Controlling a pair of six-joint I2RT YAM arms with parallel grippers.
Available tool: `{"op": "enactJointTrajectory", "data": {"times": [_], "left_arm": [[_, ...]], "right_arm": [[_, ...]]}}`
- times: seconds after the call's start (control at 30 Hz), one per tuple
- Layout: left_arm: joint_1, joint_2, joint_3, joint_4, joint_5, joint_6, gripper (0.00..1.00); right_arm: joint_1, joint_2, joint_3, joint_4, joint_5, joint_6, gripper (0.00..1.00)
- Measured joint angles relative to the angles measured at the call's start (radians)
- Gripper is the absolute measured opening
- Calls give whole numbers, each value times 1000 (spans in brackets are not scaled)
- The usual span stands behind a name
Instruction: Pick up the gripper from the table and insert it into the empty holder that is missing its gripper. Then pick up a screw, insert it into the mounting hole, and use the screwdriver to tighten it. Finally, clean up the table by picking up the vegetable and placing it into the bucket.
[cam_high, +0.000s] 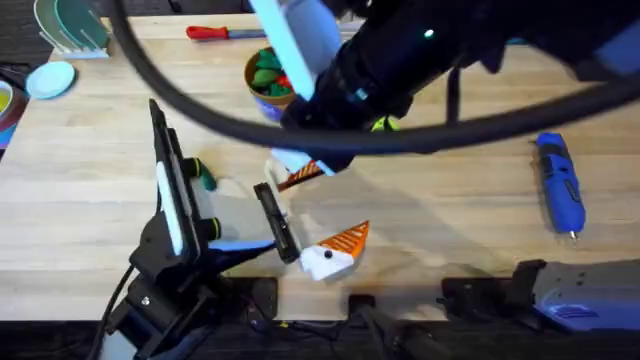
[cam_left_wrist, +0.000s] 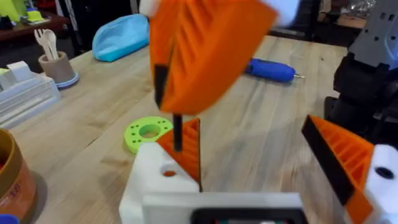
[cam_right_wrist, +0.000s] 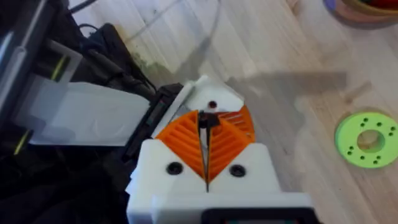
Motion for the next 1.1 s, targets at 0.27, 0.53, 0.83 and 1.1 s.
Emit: {"op": "enactJointTrajectory", "data": {"times": [0.27,0.53,0.83,1.1], "left_arm": [[0,0,0,0,0,0,993],[0,0,0,0,0,0,993],[0,0,0,0,0,0,993],[0,10,0,-2,-7,-16,993]], "right_arm": [[7,41,0,-14,47,-5,6],[8,41,0,-1,56,-9,6],[8,75,2,-12,39,-8,6],[12,116,12,-15,26,-13,6]]}}
